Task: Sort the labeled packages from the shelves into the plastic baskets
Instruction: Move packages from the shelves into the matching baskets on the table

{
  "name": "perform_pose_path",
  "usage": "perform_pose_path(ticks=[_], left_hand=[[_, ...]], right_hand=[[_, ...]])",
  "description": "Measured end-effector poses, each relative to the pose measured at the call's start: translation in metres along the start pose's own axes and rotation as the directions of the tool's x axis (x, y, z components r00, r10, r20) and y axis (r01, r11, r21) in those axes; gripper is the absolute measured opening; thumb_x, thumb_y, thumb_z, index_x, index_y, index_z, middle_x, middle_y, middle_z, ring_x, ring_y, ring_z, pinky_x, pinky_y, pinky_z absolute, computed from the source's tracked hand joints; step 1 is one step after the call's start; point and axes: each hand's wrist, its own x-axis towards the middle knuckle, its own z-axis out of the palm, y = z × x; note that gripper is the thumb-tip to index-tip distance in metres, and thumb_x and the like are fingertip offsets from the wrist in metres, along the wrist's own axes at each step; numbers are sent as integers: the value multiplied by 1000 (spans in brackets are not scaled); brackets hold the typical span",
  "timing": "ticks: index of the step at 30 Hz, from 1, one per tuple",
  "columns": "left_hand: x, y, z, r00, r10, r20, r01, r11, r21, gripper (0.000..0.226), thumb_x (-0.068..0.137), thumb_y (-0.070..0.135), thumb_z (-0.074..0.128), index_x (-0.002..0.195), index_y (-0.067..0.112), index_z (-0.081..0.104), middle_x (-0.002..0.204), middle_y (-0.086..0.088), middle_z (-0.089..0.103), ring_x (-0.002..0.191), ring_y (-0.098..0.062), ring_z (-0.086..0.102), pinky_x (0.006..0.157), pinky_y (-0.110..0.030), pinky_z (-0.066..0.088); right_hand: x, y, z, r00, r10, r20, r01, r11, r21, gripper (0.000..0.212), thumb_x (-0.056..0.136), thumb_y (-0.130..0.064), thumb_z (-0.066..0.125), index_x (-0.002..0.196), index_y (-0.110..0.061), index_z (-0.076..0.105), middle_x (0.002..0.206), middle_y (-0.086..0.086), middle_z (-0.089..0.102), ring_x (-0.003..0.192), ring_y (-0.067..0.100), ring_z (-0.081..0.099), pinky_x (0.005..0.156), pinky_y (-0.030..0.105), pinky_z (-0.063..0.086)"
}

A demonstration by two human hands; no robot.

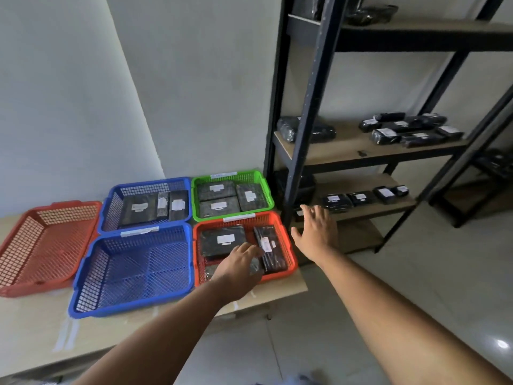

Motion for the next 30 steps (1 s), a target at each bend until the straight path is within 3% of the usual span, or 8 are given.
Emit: perform_pose_path(ticks=[3, 9, 14, 21, 26, 30], left_hand=[[17, 23, 6, 1000, 8, 7, -8, 999, 53, 49, 98, 43, 66, 144, 33, 52, 137, 10, 52, 129, -14, 50, 104, -36, 50], [85, 82, 40, 1000, -15, 0, 15, 995, 103, 52, 95, 41, 68, 145, 34, 54, 149, 8, 50, 142, -18, 45, 112, -39, 47], [160, 159, 84, 998, -45, -37, 48, 997, 68, 51, 97, 44, 67, 146, 34, 53, 143, 9, 49, 136, -16, 48, 108, -35, 48], [230, 246, 130, 998, -52, -38, 52, 999, 10, 48, 98, 44, 68, 144, 32, 56, 141, 10, 49, 135, -14, 46, 108, -28, 43], [269, 268, 134, 997, -74, -26, 75, 996, 56, 53, 99, 47, 66, 147, 28, 54, 146, 6, 47, 139, -17, 43, 112, -35, 44], [306, 272, 128, 998, -42, -53, 47, 994, 95, 45, 99, 43, 63, 142, 30, 57, 139, 8, 49, 132, -17, 46, 107, -37, 48]], right_hand=[[7, 31, -6, 1000, 15, -21, -13, 998, 56, 70, 92, -54, 62, 152, -24, 44, 145, 8, 52, 134, 31, 47, 106, 46, 47], [43, 118, -29, 993, -104, -60, 106, 994, 35, 70, 95, -56, 59, 154, -23, 42, 146, 6, 49, 132, 28, 48, 104, 44, 48], [81, 222, -46, 976, -187, -107, 188, 982, -2, 65, 94, -55, 60, 150, -24, 46, 141, 5, 52, 129, 27, 51, 101, 44, 51], [128, 345, -64, 985, -139, -100, 140, 990, 2, 60, 94, -48, 64, 147, -23, 48, 136, 6, 54, 126, 28, 52, 96, 43, 52], [160, 394, -62, 993, -79, -92, 85, 994, 66, 60, 95, -45, 65, 147, -18, 49, 137, 10, 56, 126, 32, 52, 99, 46, 53], [187, 422, -58, 995, -48, -83, 54, 996, 77, 60, 96, -45, 66, 147, -18, 49, 139, 10, 56, 129, 32, 52, 100, 48, 53]])
